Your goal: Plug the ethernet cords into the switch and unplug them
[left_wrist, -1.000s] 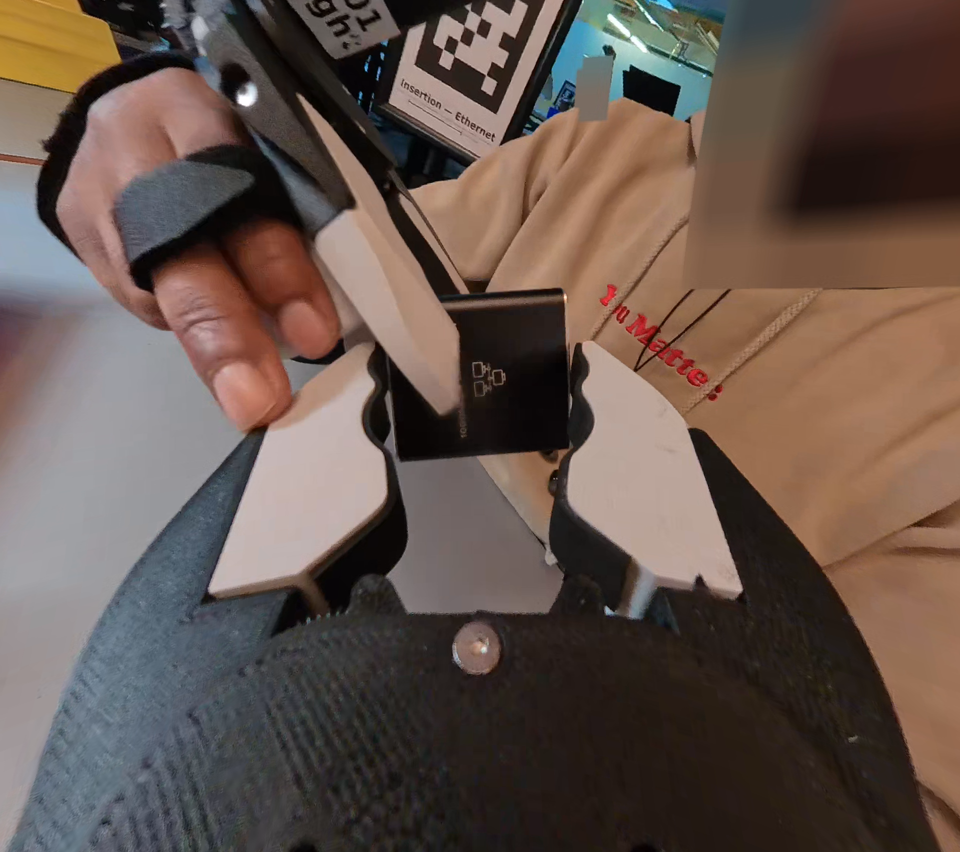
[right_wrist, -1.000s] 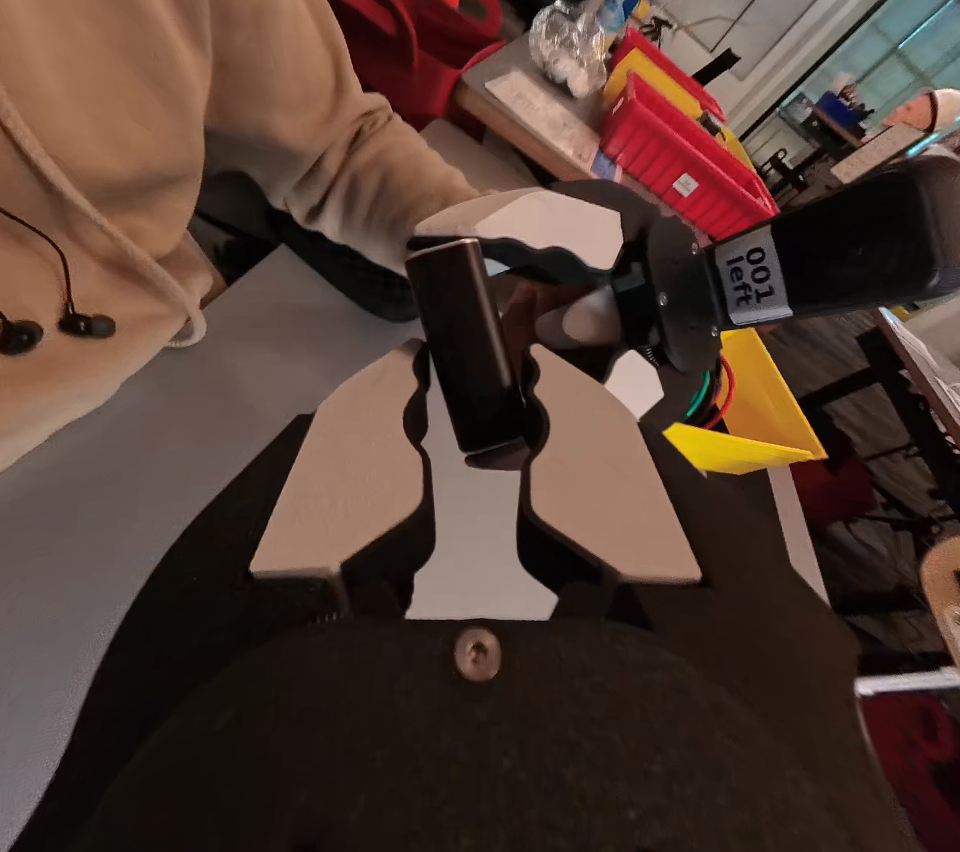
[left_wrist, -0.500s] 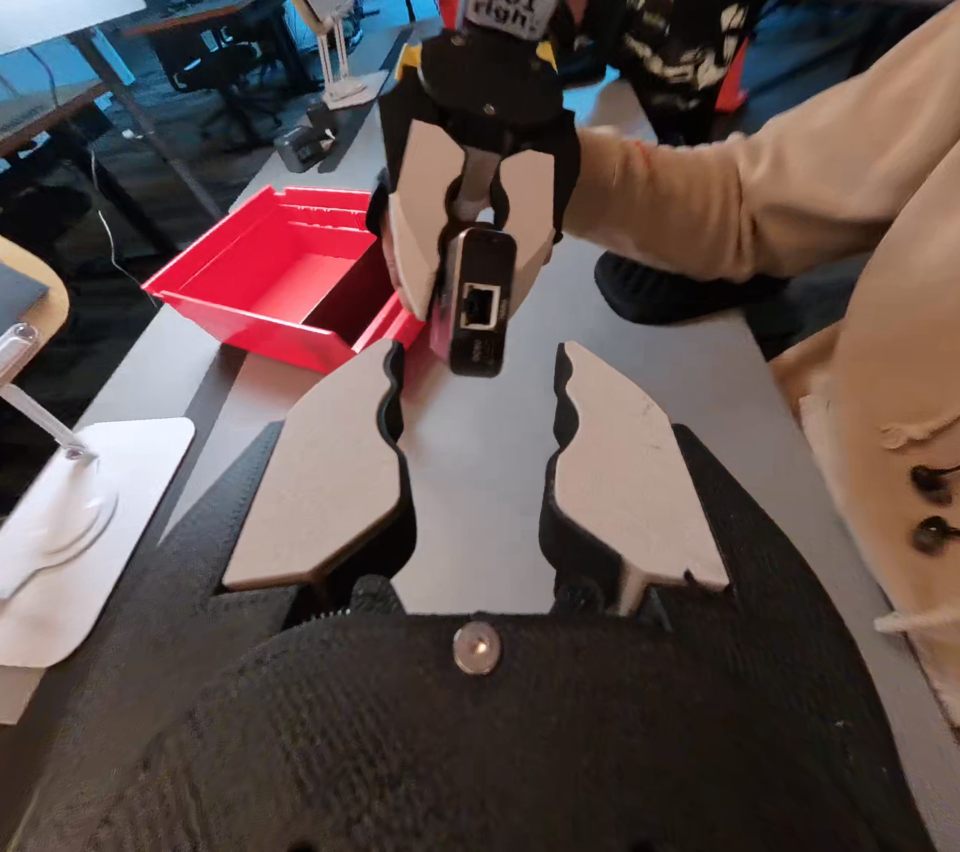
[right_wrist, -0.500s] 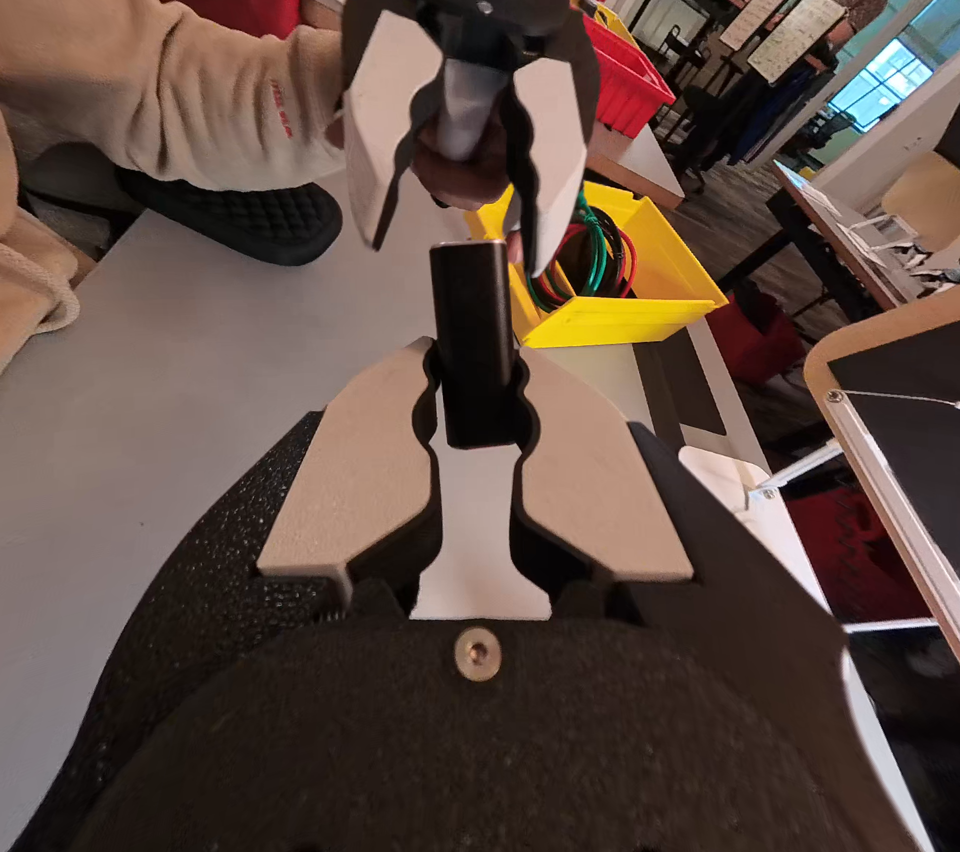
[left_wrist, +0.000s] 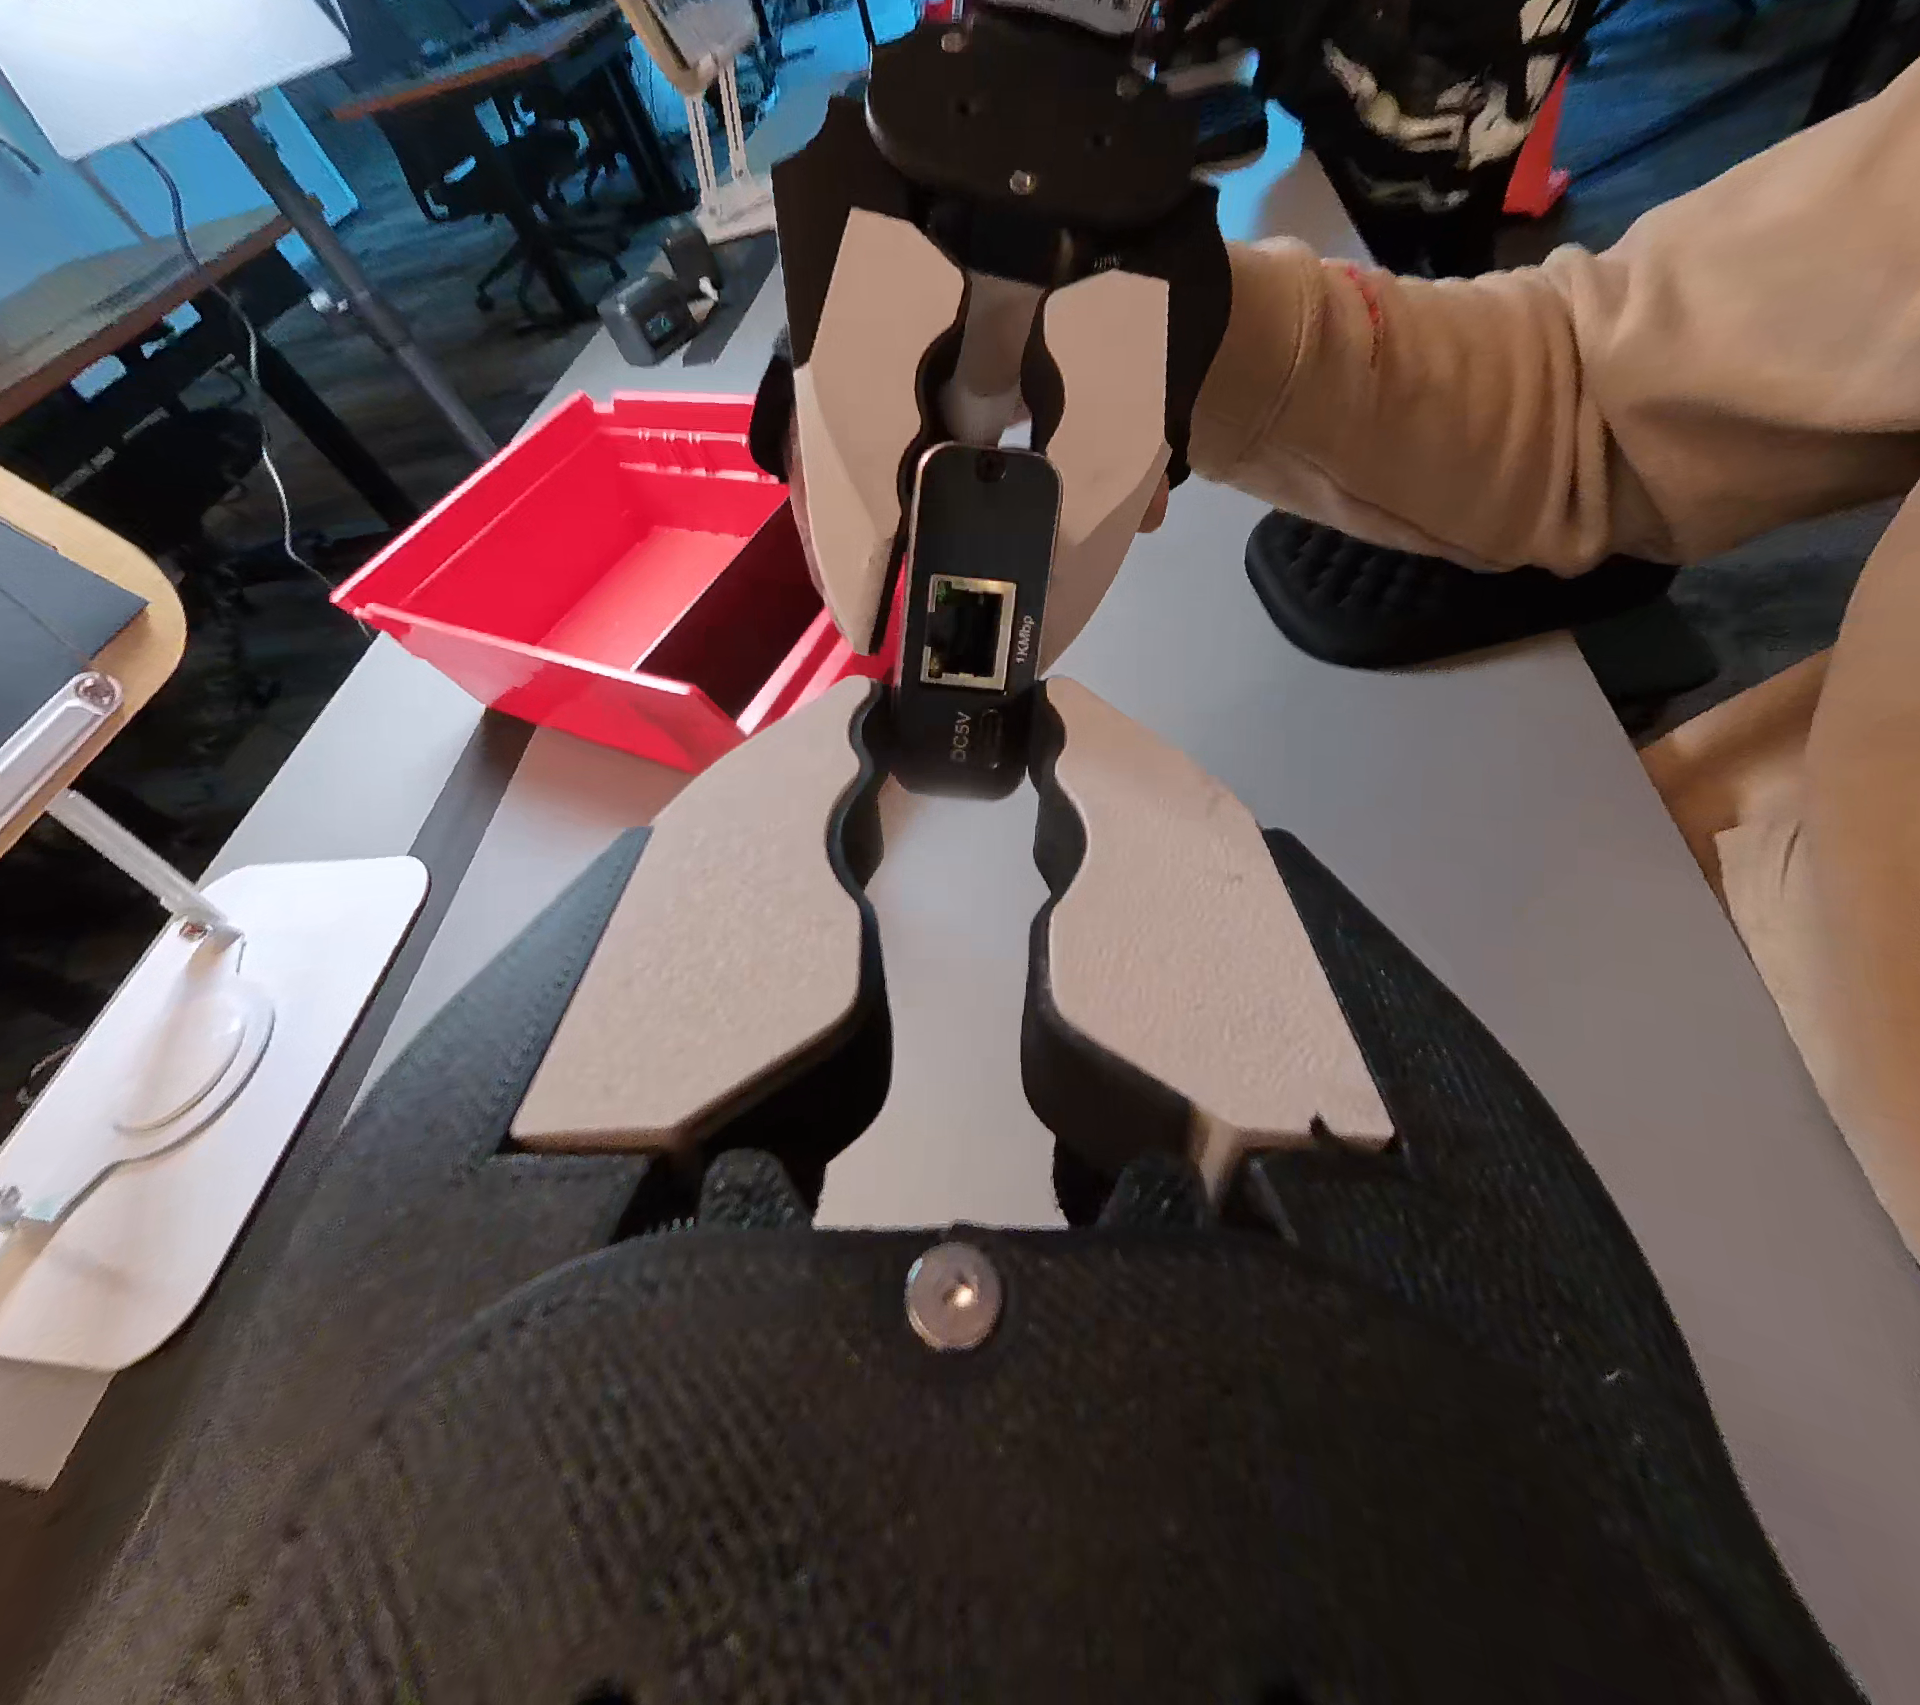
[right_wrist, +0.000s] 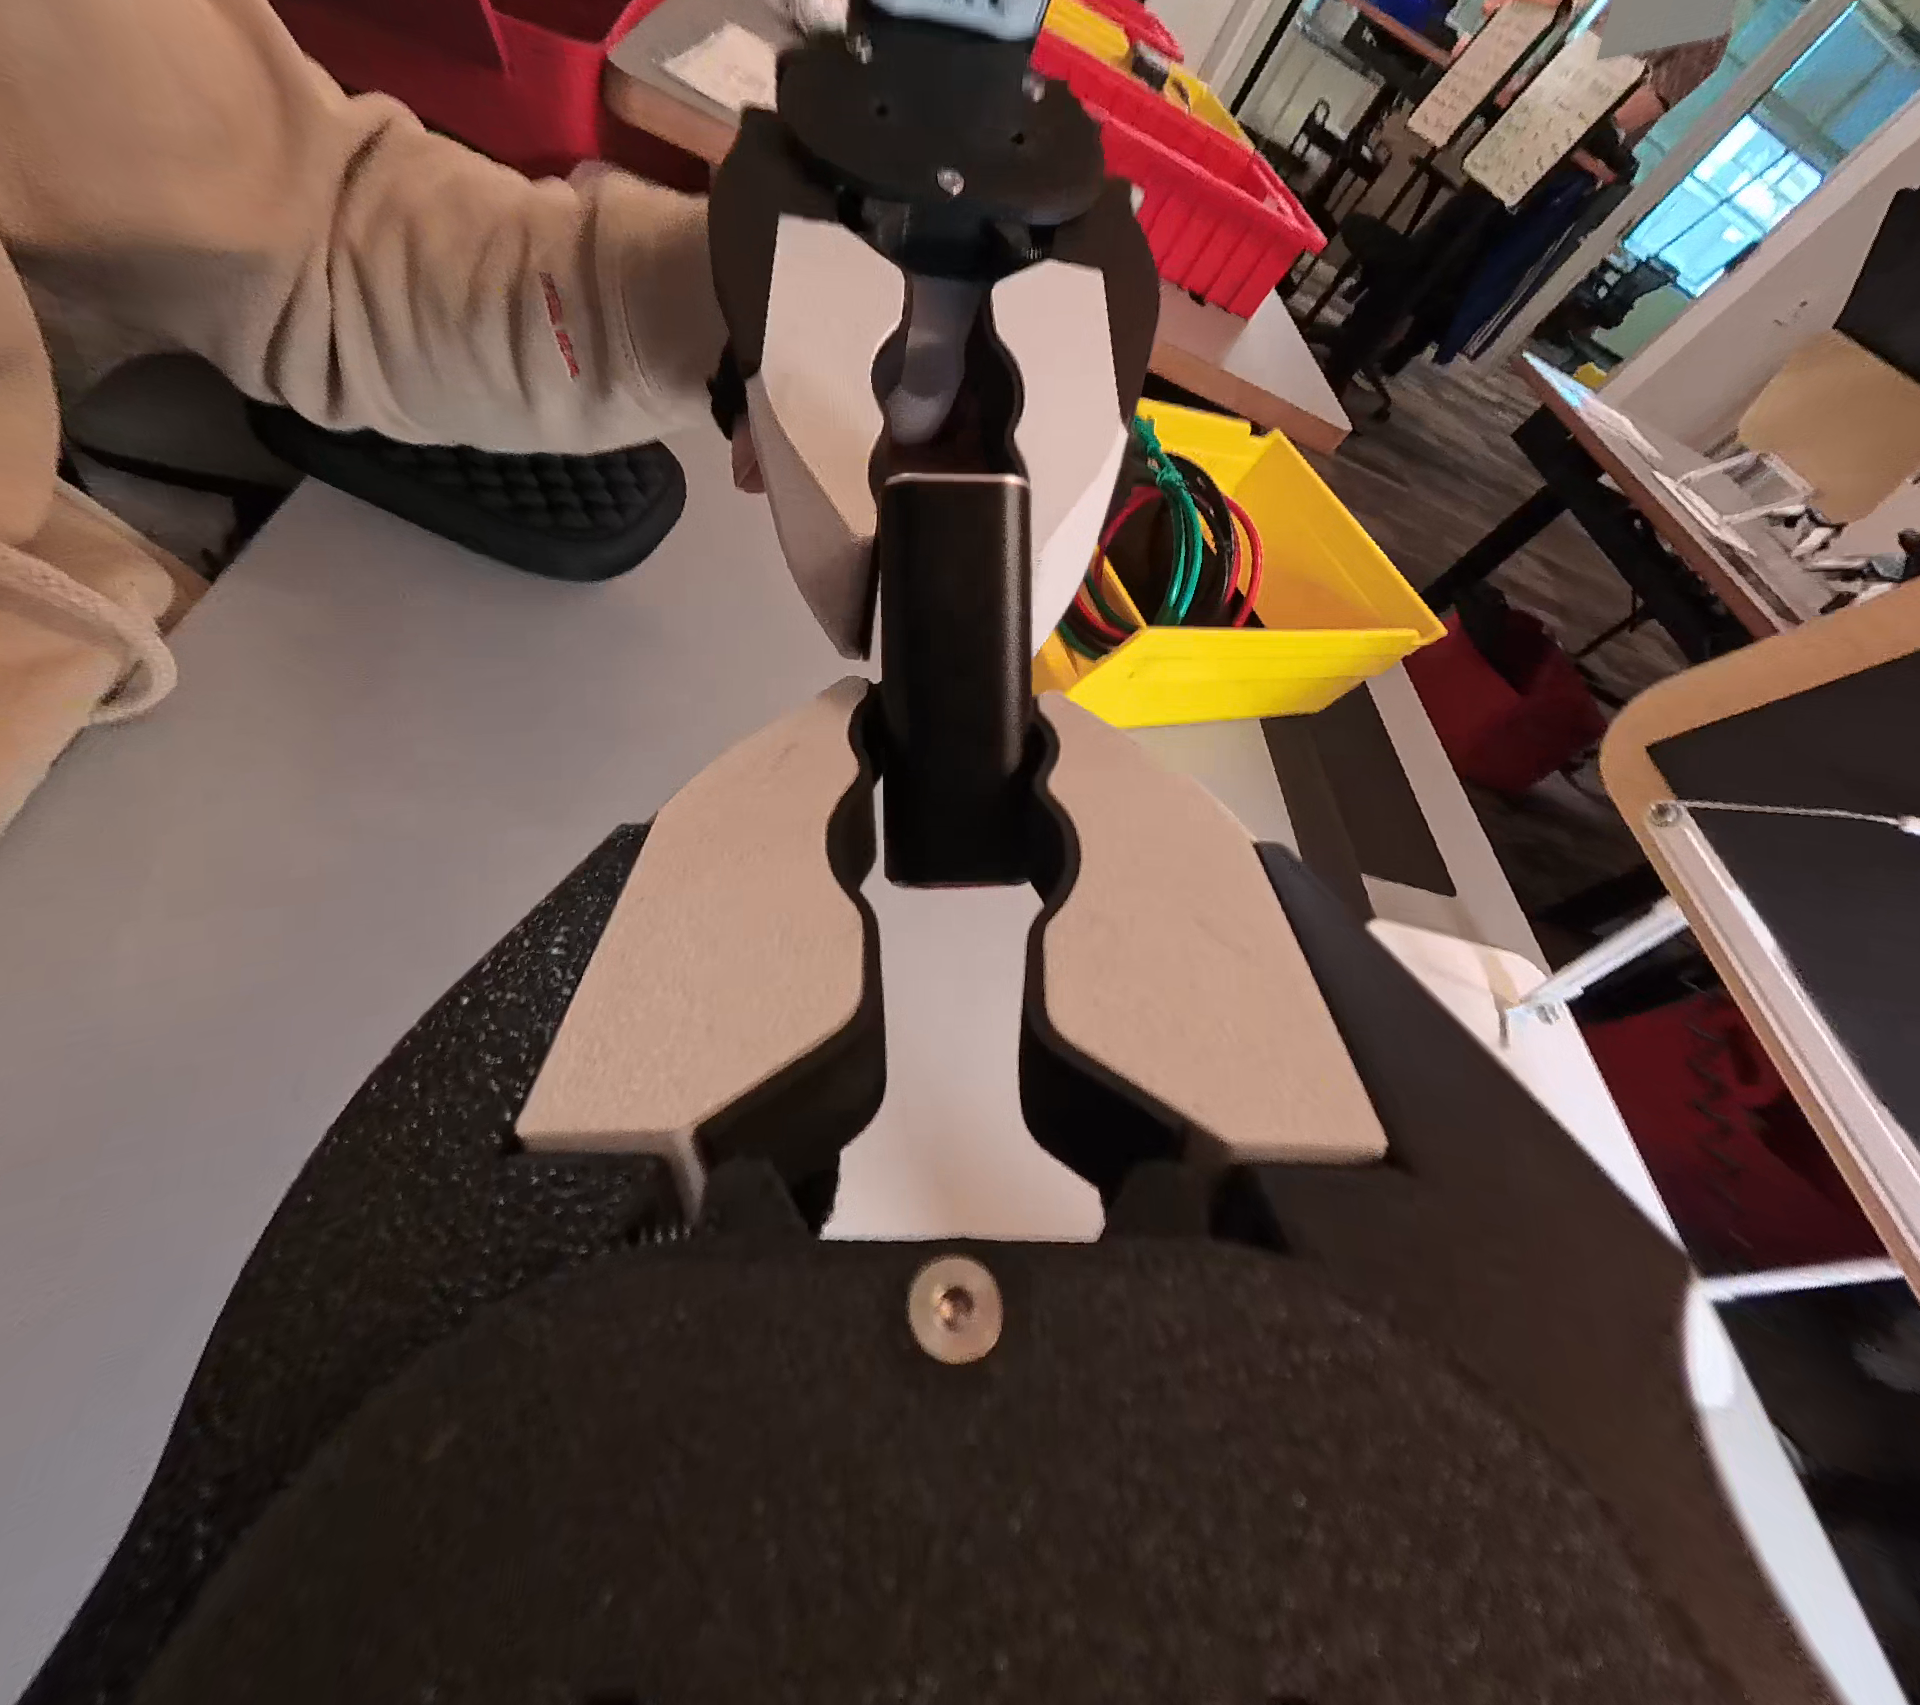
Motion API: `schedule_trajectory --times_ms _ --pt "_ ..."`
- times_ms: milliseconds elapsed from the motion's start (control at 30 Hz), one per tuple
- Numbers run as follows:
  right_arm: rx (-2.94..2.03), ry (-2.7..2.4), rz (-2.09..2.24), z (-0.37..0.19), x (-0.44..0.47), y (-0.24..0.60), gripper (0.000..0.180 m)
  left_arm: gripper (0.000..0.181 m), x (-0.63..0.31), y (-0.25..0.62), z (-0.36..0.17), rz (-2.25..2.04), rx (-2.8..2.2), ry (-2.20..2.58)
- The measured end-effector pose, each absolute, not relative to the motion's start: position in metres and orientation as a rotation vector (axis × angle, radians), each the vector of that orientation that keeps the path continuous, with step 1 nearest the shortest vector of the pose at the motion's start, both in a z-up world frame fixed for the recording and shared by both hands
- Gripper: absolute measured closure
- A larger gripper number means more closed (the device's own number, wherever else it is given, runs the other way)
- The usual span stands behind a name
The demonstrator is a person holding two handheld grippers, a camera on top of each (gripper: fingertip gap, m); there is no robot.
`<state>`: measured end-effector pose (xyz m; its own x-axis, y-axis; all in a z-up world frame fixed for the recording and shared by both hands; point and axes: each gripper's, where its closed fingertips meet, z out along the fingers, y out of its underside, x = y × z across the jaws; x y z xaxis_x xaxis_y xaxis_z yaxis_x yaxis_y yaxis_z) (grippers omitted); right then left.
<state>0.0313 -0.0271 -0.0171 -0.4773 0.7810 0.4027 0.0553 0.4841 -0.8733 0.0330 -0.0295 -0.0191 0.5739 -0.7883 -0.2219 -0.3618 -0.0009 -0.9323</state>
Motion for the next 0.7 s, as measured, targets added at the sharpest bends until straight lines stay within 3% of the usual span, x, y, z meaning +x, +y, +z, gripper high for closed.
schedule_trajectory --times_ms 33,333,700 --pt "-0.684 -1.839 1.105 -0.011 0.032 -0.029 0.155 0.155 0.034 -0.03 -0.014 -0.479 -1.567 0.97" --pt "-0.663 -1.423 1.604 0.036 0.02 -0.046 0.141 0.156 0.025 -0.04 0.044 -1.023 -1.088 0.564" --pt "-0.642 -1.428 1.433 0.039 0.022 -0.047 0.156 0.152 0.024 -0.042 0.037 -0.963 -1.148 0.655"
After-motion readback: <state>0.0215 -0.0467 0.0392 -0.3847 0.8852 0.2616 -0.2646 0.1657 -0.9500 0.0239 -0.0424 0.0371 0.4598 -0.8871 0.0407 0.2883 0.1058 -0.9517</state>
